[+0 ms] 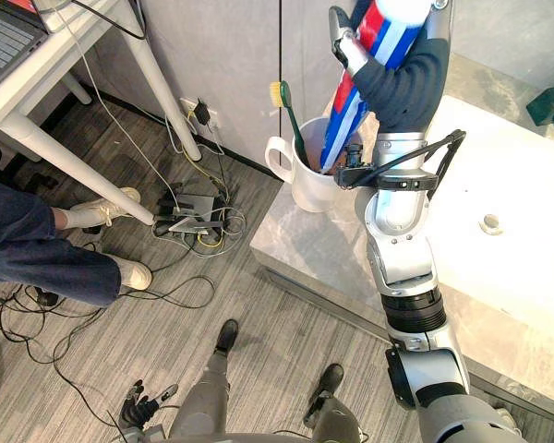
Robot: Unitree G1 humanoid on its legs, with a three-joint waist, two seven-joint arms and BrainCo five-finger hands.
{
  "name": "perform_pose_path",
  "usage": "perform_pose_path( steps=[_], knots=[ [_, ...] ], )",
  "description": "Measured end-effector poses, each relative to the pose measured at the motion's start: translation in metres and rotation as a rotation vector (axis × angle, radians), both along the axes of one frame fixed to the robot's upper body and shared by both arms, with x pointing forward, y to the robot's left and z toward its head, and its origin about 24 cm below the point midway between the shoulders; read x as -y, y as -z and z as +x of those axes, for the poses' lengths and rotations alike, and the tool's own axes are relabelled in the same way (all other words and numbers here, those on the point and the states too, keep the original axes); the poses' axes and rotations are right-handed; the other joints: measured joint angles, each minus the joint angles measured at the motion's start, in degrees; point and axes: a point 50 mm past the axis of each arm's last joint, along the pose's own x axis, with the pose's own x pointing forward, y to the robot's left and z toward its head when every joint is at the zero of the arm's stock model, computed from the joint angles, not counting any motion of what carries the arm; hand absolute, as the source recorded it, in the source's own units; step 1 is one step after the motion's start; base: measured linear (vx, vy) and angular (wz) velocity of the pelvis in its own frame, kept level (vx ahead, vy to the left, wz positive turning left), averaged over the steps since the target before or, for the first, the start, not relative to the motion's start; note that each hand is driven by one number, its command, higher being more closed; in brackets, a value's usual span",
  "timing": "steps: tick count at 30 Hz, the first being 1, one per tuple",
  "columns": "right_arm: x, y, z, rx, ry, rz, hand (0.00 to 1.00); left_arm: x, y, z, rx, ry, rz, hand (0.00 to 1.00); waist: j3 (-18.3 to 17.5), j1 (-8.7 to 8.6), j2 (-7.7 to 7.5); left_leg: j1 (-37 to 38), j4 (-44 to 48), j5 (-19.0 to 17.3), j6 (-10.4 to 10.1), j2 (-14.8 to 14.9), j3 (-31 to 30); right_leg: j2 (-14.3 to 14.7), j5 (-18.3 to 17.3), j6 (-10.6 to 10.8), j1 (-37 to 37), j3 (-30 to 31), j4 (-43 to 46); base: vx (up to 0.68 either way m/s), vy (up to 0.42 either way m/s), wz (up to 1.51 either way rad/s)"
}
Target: Organize washtable
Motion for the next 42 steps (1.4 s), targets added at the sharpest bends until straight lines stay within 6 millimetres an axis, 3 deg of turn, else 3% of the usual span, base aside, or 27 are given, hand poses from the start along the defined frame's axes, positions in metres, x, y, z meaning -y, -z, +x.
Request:
perform_pose_path(
  steps=[28,35,42],
  knots=[
    [0.007,0.004,-0.002,-0.008,0.013,0.0,0.0,0.0,0.0,0.0,-0.002,0.003,0.0,0.0,0.1,0.01,-0.06,1.1,0.3,0.4,0.5,0.0,0.1,-0.4,-0.9,-0.4,0.1,0.7,2.5,0.0,0.0,0.0],
    [0.03,0.004,-0.035,0.083,0.075,0.052,0.0,0.0,0.001,-0.001,-0.008,-0.025,-0.005,0.0,-0.1,-0.06,-0.03,5.0,-0.1,0.2,0.7,-0.1,0.8,-0.5,-1.4,0.0,3.9,0.5,2.1,0.0,0.0,0.0],
    [0.069,0.023,-0.075,0.112,0.285,0.078,0.0,0.003,0.008,-0.016,-0.087,-0.011,-0.025,0.0,-6.2,-0.91,0.9,8.7,-0.8,-0.3,1.3,-0.3,3.0,-0.7,-1.1,0.6,7.3,1.0,0.2,-0.02,-0.002,-0.07]
  ],
)
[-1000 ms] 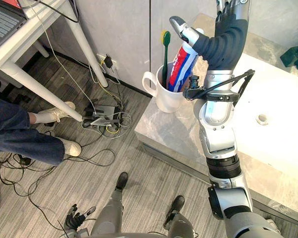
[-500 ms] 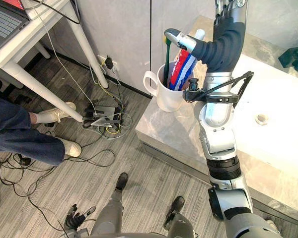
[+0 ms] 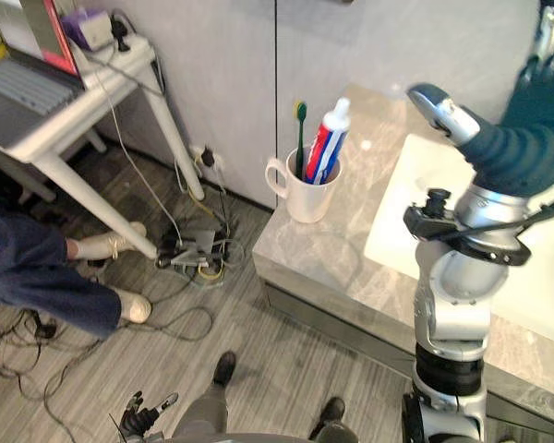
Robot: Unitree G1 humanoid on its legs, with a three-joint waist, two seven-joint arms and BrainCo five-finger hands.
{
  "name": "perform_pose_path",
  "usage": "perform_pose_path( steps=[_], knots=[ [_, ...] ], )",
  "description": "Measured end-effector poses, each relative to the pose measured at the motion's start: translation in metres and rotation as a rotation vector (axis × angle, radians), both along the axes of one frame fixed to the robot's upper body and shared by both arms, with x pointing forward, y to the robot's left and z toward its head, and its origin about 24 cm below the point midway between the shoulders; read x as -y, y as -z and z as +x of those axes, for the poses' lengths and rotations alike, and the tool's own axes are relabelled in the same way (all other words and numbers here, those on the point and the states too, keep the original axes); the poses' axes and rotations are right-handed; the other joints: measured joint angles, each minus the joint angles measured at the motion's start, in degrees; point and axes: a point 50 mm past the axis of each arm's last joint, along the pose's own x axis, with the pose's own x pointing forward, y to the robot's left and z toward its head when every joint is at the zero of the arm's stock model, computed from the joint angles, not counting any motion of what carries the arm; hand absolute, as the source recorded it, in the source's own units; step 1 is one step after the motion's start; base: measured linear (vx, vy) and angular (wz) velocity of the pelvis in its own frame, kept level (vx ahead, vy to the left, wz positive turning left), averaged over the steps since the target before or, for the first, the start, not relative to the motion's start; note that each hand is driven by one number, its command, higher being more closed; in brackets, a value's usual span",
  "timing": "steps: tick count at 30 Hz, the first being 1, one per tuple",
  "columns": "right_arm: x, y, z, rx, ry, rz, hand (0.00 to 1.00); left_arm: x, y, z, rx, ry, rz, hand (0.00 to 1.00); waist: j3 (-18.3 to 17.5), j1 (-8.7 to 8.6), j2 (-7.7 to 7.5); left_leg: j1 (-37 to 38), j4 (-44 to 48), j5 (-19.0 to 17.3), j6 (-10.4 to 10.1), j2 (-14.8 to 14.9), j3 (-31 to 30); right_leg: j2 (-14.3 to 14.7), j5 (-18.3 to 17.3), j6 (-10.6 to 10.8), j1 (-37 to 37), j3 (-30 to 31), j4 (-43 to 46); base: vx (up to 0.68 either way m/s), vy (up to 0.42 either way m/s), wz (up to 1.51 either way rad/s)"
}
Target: Organize washtable
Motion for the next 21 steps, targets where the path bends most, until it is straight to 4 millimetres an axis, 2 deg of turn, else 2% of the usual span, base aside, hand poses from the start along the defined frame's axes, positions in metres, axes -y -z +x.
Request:
perform_pose_path(
  steps=[1,6,8,11,15,16,18,20,21],
  knots=[
    [0.008,0.004,-0.007,-0.003,0.057,0.01,0.0,0.002,0.001,-0.002,-0.011,0.009,-0.002,0.0,-1.1,-0.73,0.51,0.7,-0.1,-0.1,0.2,0.0,0.4,0.0,0.0,0.0,0.6,0.1,-0.3,0.0,0.001,-0.15],
    [0.047,0.023,-0.035,-0.053,0.341,0.065,0.0,0.008,0.004,-0.007,-0.022,0.005,-0.034,0.0,-5.1,-2.21,2.36,3.9,-1.0,-0.9,0.4,0.2,4.3,0.4,1.3,0.4,2.0,3.0,-2.6,-0.01,-0.003,-0.32],
    [0.065,0.042,-0.05,-0.124,0.488,0.138,0.0,0.01,0.006,-0.013,-0.049,0.004,-0.04,0.0,-6.9,-2.62,2.81,5.0,-1.0,-1.5,0.4,0.3,6.0,0.7,2.0,0.5,2.6,4.5,-4.0,0.02,-0.003,-0.35],
    [0.082,0.065,-0.062,-0.233,0.615,0.219,0.0,0.013,0.007,-0.013,-0.047,0.009,-0.057,0.0,-7.3,-3.69,3.17,6.5,-1.0,-2.0,0.4,0.3,7.2,0.7,2.2,0.7,3.5,5.4,-4.3,0.0,-0.007,-0.23],
    [0.108,0.125,-0.091,-0.553,0.852,0.359,0.0,0.013,0.007,-0.016,-0.047,-0.031,-0.064,0.0,-7.5,-5.31,3.0,7.4,-1.0,-2.8,0.2,0.6,8.7,1.1,2.4,0.6,4.5,6.4,-5.8,-0.01,-0.009,-0.16],
    [0.11,0.132,-0.095,-0.592,0.871,0.382,0.0,0.012,0.007,-0.016,-0.047,-0.034,-0.064,0.0,-7.5,-5.43,2.99,7.4,-1.0,-2.8,0.2,0.6,8.8,1.2,2.6,0.3,4.5,6.5,-5.9,0.02,-0.009,-0.09],
    [0.115,0.163,-0.113,-0.73,0.948,0.48,0.0,0.009,0.007,-0.013,-0.03,-0.054,-0.071,0.0,-7.6,-5.72,2.81,7.6,-1.0,-3.0,0.0,0.8,9.1,1.4,2.9,0.5,4.5,6.8,-6.1,0.02,-0.015,-0.08],
    [0.114,0.181,-0.119,-0.8,0.957,0.538,0.0,0.009,0.006,-0.01,-0.023,-0.054,-0.073,0.0,-7.6,-6.07,2.81,7.8,-1.0,-3.0,-0.1,0.9,9.3,1.5,2.9,0.5,4.5,7.0,-6.0,0.02,-0.014,-0.06],
    [0.114,0.193,-0.12,-0.857,0.951,0.554,0.0,0.009,0.006,-0.009,-0.022,-0.052,-0.074,0.0,-7.6,-6.78,2.81,8.1,-1.0,-3.1,-0.2,0.9,9.5,1.5,3.0,0.5,4.5,7.2,-6.0,0.02,-0.013,-0.12]
  ],
)
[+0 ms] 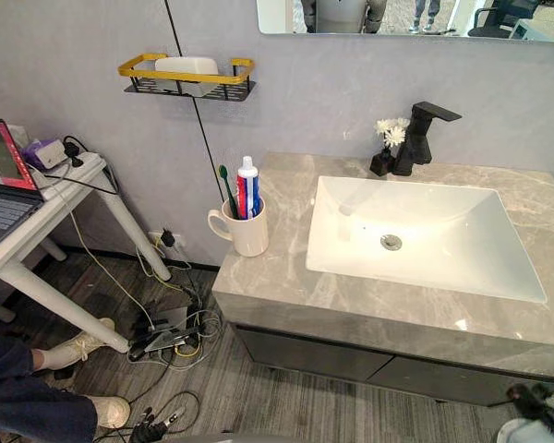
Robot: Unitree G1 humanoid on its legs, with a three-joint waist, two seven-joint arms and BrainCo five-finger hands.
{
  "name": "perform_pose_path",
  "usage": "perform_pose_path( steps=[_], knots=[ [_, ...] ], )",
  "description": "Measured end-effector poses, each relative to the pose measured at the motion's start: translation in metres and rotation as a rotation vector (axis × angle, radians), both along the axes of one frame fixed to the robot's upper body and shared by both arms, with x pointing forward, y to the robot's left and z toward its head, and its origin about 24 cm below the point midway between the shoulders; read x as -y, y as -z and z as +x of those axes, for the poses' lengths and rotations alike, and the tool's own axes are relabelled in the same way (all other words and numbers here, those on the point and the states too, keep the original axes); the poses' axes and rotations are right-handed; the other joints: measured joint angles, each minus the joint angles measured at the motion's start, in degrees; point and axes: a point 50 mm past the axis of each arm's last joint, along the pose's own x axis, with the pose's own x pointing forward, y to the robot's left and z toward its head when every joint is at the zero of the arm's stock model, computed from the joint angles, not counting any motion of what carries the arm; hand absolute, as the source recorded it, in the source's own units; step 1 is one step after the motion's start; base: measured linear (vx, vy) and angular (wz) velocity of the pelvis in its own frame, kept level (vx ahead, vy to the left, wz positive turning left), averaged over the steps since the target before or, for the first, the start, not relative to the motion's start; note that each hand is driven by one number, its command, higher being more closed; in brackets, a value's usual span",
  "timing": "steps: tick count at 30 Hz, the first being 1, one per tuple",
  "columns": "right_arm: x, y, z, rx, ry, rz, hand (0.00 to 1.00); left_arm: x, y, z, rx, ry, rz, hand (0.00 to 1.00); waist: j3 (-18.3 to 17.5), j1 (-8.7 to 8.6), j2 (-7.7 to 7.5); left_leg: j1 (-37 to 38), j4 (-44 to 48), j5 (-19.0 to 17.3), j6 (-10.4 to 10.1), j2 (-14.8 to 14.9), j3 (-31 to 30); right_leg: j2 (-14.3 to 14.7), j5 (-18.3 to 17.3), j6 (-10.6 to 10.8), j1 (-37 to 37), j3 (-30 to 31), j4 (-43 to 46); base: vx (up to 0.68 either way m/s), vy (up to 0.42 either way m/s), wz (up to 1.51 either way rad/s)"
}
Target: Organize washtable
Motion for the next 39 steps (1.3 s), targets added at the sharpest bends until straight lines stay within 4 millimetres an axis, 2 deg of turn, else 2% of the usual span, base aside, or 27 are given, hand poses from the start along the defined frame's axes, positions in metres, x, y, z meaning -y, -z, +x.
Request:
perform_pose_path(
  steps=[2,3,5,6,8,11,14,18,24,29,32,36,37,39],
  knots=[
    [-0.003,0.036,-0.001,-0.098,-0.026,0.133,0.0,-0.002,0.0,0.0,0.002,-0.023,0.002,0.0,0.0,-0.32,-0.04,0.5,0.0,-0.4,-0.1,0.3,0.9,0.3,0.1,0.0,0.2,0.6,0.0,0.01,-0.013,-0.17],
    [-0.004,0.044,-0.001,-0.115,-0.029,0.169,0.0,-0.002,0.0,0.0,0.004,-0.028,0.002,0.0,0.0,-0.34,-0.03,0.7,0.0,-0.5,-0.1,0.4,1.0,0.4,0.1,0.0,0.2,0.7,0.0,0.0,-0.015,-0.11],
    [-0.009,0.087,-0.014,-0.215,-0.022,0.343,0.0,-0.001,-0.001,0.003,0.01,-0.016,0.001,0.0,0.1,-0.53,-0.02,1.1,0.6,-0.9,-0.2,0.4,1.1,0.5,0.0,-0.1,0.8,0.8,-0.1,0.01,-0.008,-0.02],
    [-0.011,0.098,-0.018,-0.24,-0.02,0.391,0.0,-0.001,-0.001,0.003,0.01,-0.014,0.002,0.0,0.1,-0.51,-0.04,1.2,0.9,-1.2,-0.2,0.4,1.1,0.5,0.0,-0.1,1.0,0.8,-0.1,0.01,-0.004,-0.07],
    [-0.021,0.133,-0.029,-0.34,-0.031,0.532,0.0,-0.002,-0.001,0.004,0.011,-0.013,0.003,0.0,0.1,-0.44,-0.07,1.5,1.4,-1.6,-0.2,0.5,1.8,0.5,0.0,-0.2,1.1,1.4,-0.1,0.0,-0.001,-0.12],
    [-0.04,0.185,-0.061,-0.455,0.026,0.798,0.0,-0.002,-0.001,0.005,0.011,-0.015,0.005,0.0,0.2,-0.43,-0.19,1.7,1.4,-1.9,0.1,0.5,2.0,0.5,-0.3,-0.7,1.2,1.5,-0.1,0.0,-0.002,-0.02],
    [-0.061,0.214,-0.087,-0.505,0.088,0.998,0.0,0.0,0.002,0.001,-0.011,-0.02,-0.005,0.0,0.3,-0.55,-0.3,2.4,1.1,-2.0,0.2,0.4,2.1,0.5,-0.5,-0.7,1.9,1.5,-0.3,0.0,0.0,0.0],
    [-0.078,0.228,-0.093,-0.562,0.071,1.111,0.0,0.001,0.004,-0.002,-0.029,-0.031,-0.011,0.0,0.4,-0.57,-0.64,2.5,0.9,-2.1,0.2,0.4,2.1,0.5,-0.5,-0.8,2.2,1.3,-0.8,0.0,-0.001,0.01],
    [-0.101,0.242,-0.076,-0.662,-0.056,1.199,0.0,0.005,0.005,0.002,-0.036,-0.021,-0.013,0.0,1.2,-0.48,-2.13,3.5,-0.1,-1.9,0.0,-0.2,0.3,-0.1,-1.3,-0.4,4.1,-0.6,-1.1,0.03,0.0,0.14],
    [-0.112,0.247,-0.064,-0.709,-0.119,1.218,0.0,0.006,0.005,0.007,-0.036,0.009,-0.008,0.0,1.7,-0.43,-3.15,3.7,-0.1,-1.8,0.0,-0.8,-0.6,-0.5,-1.4,-0.2,5.1,-1.5,-1.5,0.06,0.007,0.12],
    [-0.115,0.248,-0.057,-0.716,-0.149,1.217,0.0,0.005,0.005,0.013,-0.029,0.037,-0.002,0.0,2.8,-0.45,-3.18,4.4,-0.2,-1.8,0.0,-0.8,-0.6,-0.5,-1.2,0.1,5.7,-1.7,-1.9,0.04,-0.005,0.02],
    [-0.116,0.248,-0.057,-0.719,-0.153,1.22,0.0,0.004,0.004,0.014,-0.029,0.04,0.001,0.0,3.0,-0.45,-3.54,4.4,-0.2,-1.8,0.0,-0.8,-0.6,-0.5,-1.2,0.1,5.9,-1.9,-2.0,0.0,-0.002,0.02],
    [-0.122,0.25,-0.05,-0.743,-0.196,1.223,0.0,-0.001,0.006,0.011,-0.05,0.052,0.011,0.0,2.8,-1.63,-4.36,4.7,-0.6,-1.8,0.0,-0.8,-0.7,-0.4,-1.1,0.3,7.0,-2.5,-3.1,0.0,0.0,0.0],
    [-0.122,0.25,-0.05,-0.743,-0.196,1.223,0.0,-0.001,0.006,0.011,-0.05,0.052,0.011,0.0,2.8,-1.63,-4.36,4.7,-0.6,-1.8,0.0,-0.8,-0.7,-0.4,-1.1,0.3,7.0,-2.5,-3.1,0.0,0.0,0.0]
  ],
)
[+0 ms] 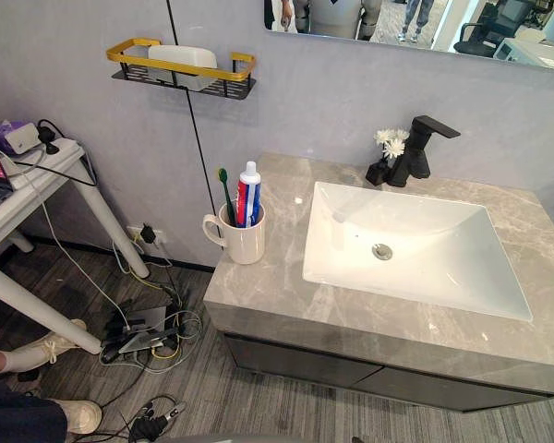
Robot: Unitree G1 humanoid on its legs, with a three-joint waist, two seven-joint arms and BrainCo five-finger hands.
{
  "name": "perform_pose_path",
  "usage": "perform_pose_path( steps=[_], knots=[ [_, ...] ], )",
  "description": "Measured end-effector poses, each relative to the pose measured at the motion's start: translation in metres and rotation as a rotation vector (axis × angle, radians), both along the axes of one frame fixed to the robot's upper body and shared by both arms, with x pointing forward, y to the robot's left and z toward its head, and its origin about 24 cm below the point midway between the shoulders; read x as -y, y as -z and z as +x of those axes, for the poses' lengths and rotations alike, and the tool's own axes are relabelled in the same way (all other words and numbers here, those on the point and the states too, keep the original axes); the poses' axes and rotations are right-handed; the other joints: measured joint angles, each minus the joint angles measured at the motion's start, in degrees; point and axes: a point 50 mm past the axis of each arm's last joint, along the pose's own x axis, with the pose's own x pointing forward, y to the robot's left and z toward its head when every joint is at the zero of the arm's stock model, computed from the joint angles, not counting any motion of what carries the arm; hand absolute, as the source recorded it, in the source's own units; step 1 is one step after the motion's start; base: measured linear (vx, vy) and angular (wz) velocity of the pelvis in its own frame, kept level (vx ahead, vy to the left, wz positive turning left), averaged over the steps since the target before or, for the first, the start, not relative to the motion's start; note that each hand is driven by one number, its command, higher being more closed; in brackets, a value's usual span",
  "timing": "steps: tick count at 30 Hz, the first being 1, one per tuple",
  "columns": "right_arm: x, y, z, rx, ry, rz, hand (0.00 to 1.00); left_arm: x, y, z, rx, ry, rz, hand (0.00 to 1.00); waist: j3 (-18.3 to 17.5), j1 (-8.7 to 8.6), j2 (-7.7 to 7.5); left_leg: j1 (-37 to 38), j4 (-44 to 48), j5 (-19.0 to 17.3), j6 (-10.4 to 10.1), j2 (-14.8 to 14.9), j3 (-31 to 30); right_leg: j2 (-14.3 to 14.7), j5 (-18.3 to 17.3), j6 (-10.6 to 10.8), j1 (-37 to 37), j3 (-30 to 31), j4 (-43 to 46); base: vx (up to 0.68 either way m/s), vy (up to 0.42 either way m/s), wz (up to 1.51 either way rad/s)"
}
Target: Organize washtable
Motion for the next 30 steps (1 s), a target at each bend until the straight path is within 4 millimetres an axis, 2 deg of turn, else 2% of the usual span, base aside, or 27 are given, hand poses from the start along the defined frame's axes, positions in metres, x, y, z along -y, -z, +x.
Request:
perform_pose_path(
  steps=[5,13,16,24,28,30],
  knots=[
    [-0.001,0.0,0.001,0.003,-0.018,0.005,0.0,-0.001,0.0,-0.001,-0.003,-0.012,-0.002,0.0,-0.1,0.0,-0.25,1.4,0.3,0.0,0.0,0.2,2.1,0.3,0.2,-0.1,0.1,2.0,-0.1,0.0,-0.002,-0.19],
    [-0.003,-0.001,0.012,0.032,-0.273,0.043,0.0,-0.002,0.005,-0.007,-0.056,-0.026,-0.038,0.0,0.1,-0.12,-0.38,5.3,0.0,-0.4,-0.4,1.4,3.5,2.1,-1.3,-1.2,1.9,6.3,0.4,-0.05,-0.021,-0.13],
    [-0.004,0.002,0.003,0.006,-0.29,0.077,0.0,-0.003,0.007,-0.011,-0.079,-0.032,-0.06,0.0,-0.3,-0.27,-0.87,5.2,0.0,-0.4,-0.4,1.0,1.8,2.5,-3.6,-0.9,2.1,8.3,2.1,-0.06,-0.02,0.24],
    [-0.006,0.005,-0.002,-0.034,-0.329,0.108,0.0,-0.007,0.007,-0.012,-0.084,-0.052,-0.061,0.0,-1.0,-0.1,-1.13,4.6,0.0,-0.3,-0.4,0.4,-0.2,2.1,-3.6,-1.1,2.9,7.5,2.2,0.0,0.006,0.13],
    [-0.004,0.006,-0.004,-0.048,-0.349,0.104,0.0,-0.014,-0.001,-0.002,-0.013,-0.077,-0.034,0.0,-0.9,-0.04,-1.34,4.5,0.3,-0.4,-0.4,0.3,-0.7,2.1,-3.3,-0.9,3.1,7.4,2.2,0.05,0.006,0.06],
    [-0.003,0.005,-0.004,-0.049,-0.366,0.095,0.0,-0.02,-0.014,0.01,0.096,-0.102,-0.002,0.0,-0.9,0.1,-1.37,4.5,0.4,-0.4,-0.4,0.3,-0.8,2.1,-3.3,-0.9,3.3,7.3,2.2,0.02,0.004,0.06]
  ],
)
